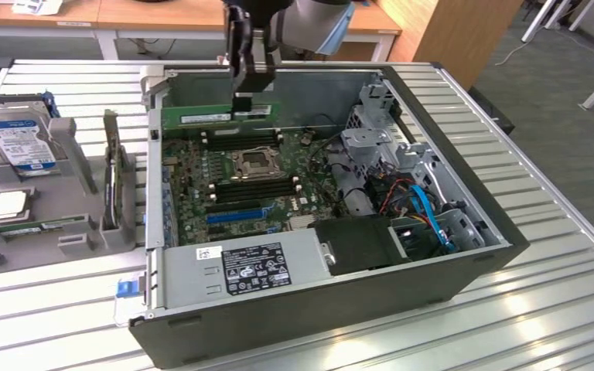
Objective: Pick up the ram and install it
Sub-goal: 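Pick up the ram and move it above insertion slot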
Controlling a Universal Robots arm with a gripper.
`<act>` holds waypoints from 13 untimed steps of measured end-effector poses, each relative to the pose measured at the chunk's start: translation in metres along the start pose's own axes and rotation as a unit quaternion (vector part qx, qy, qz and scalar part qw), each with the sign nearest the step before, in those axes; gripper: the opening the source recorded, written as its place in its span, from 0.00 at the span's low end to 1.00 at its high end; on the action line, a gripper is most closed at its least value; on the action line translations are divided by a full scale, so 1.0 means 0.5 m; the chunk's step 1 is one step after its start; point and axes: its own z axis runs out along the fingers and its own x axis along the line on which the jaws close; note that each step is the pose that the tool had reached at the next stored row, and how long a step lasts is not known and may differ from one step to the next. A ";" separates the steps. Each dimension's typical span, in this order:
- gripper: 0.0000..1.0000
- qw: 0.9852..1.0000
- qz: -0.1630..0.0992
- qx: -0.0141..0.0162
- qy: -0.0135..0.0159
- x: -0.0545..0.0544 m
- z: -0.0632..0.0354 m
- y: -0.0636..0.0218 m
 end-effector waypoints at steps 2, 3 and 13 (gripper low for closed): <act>0.12 1.000 0.000 0.000 0.000 0.000 -0.001 -0.015; 0.12 1.000 0.000 0.000 0.000 0.000 -0.001 -0.022; 0.12 1.000 0.000 0.000 0.000 0.001 -0.004 -0.090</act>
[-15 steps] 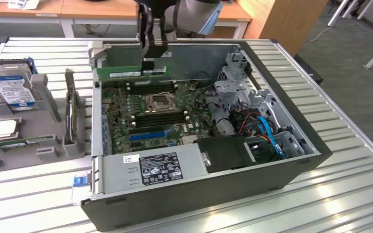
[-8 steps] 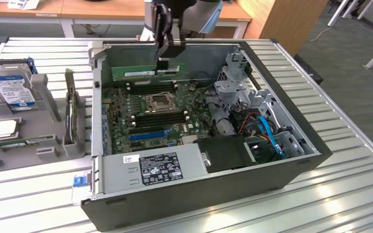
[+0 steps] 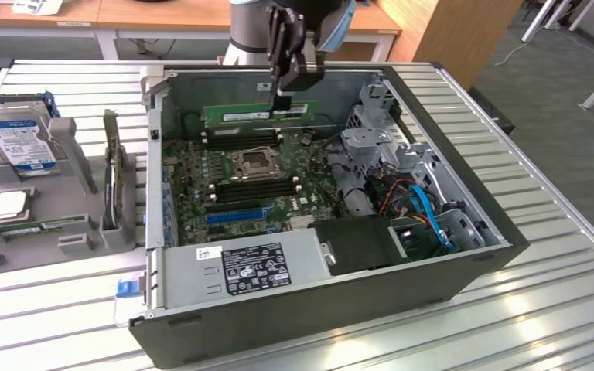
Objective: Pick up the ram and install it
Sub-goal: 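Pick up the ram and move it above insertion slot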
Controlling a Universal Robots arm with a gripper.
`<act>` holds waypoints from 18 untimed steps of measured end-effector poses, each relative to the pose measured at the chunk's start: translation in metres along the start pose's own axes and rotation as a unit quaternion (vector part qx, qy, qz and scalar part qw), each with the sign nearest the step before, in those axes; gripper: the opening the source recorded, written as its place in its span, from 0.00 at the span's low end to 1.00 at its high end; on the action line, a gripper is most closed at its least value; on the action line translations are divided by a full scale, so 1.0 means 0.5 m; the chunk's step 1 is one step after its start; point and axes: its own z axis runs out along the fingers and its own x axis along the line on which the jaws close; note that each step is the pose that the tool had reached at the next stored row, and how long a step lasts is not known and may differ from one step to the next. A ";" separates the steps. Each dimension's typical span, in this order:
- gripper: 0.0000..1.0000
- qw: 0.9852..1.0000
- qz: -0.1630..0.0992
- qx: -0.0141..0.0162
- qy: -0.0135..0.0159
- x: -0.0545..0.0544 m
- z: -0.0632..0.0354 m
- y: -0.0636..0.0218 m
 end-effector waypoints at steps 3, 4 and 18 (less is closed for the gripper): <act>0.12 1.000 0.000 0.000 0.000 0.000 0.000 -0.007; 0.12 1.000 0.000 0.000 0.000 0.000 0.000 -0.007; 0.12 1.000 0.000 0.000 0.000 0.002 0.034 -0.009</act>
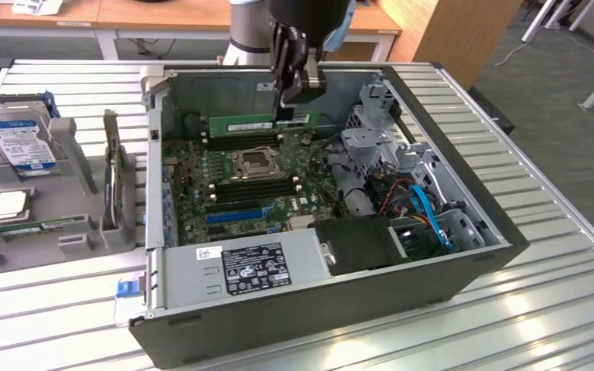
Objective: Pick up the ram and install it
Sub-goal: 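Pick up the ram and move it above insertion slot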
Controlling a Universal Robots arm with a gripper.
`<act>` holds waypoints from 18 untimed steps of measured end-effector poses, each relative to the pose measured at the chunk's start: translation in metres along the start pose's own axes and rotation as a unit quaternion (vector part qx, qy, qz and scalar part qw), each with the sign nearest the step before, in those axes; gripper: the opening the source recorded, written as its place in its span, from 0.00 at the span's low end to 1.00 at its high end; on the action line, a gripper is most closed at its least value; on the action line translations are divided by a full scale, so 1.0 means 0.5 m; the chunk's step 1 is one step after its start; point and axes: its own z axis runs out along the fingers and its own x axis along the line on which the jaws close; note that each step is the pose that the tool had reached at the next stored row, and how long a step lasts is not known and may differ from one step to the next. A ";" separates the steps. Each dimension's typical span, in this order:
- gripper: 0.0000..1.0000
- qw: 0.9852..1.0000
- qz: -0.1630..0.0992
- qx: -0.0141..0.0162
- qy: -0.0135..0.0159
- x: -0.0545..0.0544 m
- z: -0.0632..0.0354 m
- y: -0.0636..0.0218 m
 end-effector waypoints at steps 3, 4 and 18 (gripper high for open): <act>0.12 1.000 0.000 0.000 0.000 0.000 0.011 0.000; 0.12 1.000 0.000 0.000 0.000 0.001 0.014 -0.001; 0.12 1.000 0.000 0.000 0.000 0.002 0.044 -0.002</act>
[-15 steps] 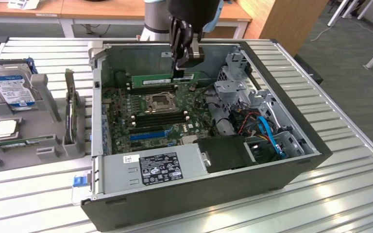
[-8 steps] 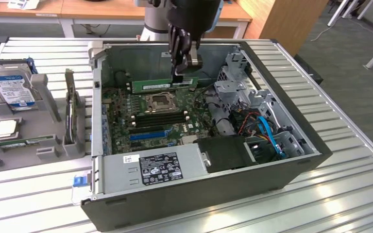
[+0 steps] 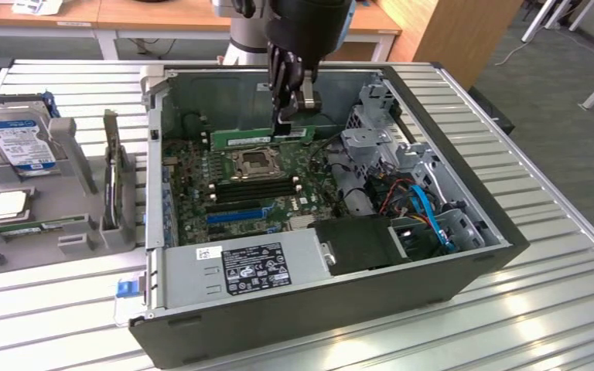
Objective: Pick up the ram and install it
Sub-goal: 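Pick up the ram and move it above insertion slot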
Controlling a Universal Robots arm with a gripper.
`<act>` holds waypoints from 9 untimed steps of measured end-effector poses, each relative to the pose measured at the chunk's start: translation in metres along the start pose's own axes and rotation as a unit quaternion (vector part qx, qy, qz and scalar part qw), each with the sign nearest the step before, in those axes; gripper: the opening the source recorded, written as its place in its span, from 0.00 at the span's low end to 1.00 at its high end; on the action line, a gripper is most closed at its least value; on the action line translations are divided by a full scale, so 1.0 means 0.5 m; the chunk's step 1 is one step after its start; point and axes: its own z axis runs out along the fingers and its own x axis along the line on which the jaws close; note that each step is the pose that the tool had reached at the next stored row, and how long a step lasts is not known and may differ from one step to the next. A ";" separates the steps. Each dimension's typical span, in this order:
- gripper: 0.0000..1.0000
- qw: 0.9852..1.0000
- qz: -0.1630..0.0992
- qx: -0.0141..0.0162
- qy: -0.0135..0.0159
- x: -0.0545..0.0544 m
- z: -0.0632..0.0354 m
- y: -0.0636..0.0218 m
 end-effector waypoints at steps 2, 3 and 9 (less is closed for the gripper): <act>0.12 1.000 0.002 0.000 0.000 0.000 0.001 0.000; 0.12 1.000 0.004 0.000 0.000 0.000 0.002 0.000; 0.12 1.000 0.018 0.001 -0.001 0.000 0.003 0.000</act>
